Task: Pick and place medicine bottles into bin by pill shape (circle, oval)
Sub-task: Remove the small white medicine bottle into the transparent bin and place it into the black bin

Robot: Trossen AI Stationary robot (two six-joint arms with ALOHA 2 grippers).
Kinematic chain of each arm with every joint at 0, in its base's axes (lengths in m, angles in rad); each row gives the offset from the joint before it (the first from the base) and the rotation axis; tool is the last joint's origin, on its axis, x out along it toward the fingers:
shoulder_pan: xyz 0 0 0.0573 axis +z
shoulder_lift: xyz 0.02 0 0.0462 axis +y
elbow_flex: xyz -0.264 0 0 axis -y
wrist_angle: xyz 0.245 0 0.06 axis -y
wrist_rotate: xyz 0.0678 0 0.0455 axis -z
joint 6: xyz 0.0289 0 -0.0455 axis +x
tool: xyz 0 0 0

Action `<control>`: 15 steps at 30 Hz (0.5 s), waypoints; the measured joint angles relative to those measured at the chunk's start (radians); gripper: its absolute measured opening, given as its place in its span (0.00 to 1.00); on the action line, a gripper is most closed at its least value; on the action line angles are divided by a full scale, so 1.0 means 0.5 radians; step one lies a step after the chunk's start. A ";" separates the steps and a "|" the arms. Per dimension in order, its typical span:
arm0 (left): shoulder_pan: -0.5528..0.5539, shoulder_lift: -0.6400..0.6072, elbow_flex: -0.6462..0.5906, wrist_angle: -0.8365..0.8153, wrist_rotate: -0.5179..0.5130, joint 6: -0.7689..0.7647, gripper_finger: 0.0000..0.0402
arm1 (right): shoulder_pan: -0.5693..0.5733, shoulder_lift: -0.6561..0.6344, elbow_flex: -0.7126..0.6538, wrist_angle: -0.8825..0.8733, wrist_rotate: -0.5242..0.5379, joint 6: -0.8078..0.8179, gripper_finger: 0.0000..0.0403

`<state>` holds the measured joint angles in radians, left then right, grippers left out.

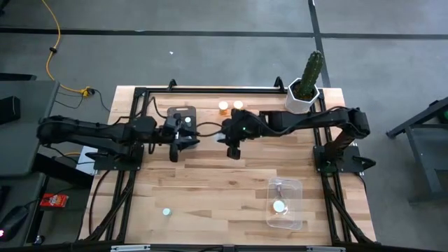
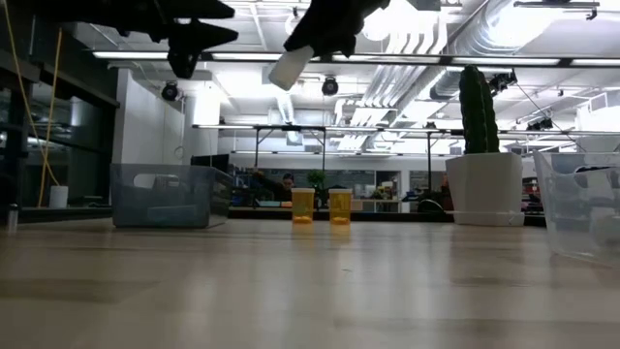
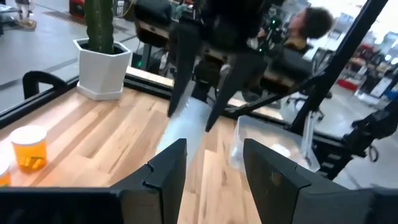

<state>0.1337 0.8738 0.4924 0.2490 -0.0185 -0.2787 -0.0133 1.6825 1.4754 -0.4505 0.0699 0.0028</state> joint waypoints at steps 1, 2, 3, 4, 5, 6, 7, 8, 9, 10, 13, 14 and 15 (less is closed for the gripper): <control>0.000 0.032 0.013 0.004 0.000 0.012 0.37 | -0.014 0.000 0.012 -0.005 -0.026 -0.005 0.27; 0.000 0.051 0.017 0.002 0.000 0.021 0.37 | -0.026 -0.001 0.021 -0.010 -0.052 -0.004 0.27; 0.000 0.070 0.023 0.000 0.000 0.021 0.37 | -0.035 -0.001 0.022 -0.010 -0.063 -0.001 0.27; 0.000 0.088 0.029 0.004 0.000 0.020 0.37 | -0.042 -0.001 0.022 -0.011 -0.075 0.005 0.27; 0.000 0.097 0.030 0.002 0.000 0.020 0.37 | -0.046 -0.001 0.022 -0.016 -0.088 0.014 0.27; 0.000 0.106 0.030 0.001 0.000 0.020 0.37 | -0.046 -0.001 0.022 -0.020 -0.103 0.031 0.27; 0.000 0.114 0.030 0.002 0.000 0.020 0.37 | -0.044 -0.001 0.022 -0.019 -0.122 0.036 0.27; 0.000 0.121 0.030 0.002 0.000 0.020 0.37 | -0.043 -0.001 0.022 -0.015 -0.142 0.040 0.27; 0.000 0.128 0.030 0.002 0.000 0.020 0.37 | -0.037 -0.001 0.022 0.000 -0.158 0.046 0.27; 0.000 0.139 0.030 0.004 0.000 0.021 0.37 | -0.030 -0.001 0.022 0.026 -0.181 0.046 0.27; 0.000 0.216 0.030 0.003 0.010 0.016 0.37 | -0.006 -0.001 0.022 0.120 -0.216 0.046 0.27; 0.000 0.246 0.030 0.002 0.009 0.008 0.37 | 0.001 0.001 0.022 0.131 -0.216 0.046 0.27; 0.000 0.275 0.030 0.004 0.008 0.007 0.37 | 0.005 0.005 0.022 0.141 -0.216 0.048 0.27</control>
<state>0.1337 1.0113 0.5072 0.2508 -0.0143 -0.2752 -0.0107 1.6849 1.4864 -0.3800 -0.0383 0.0266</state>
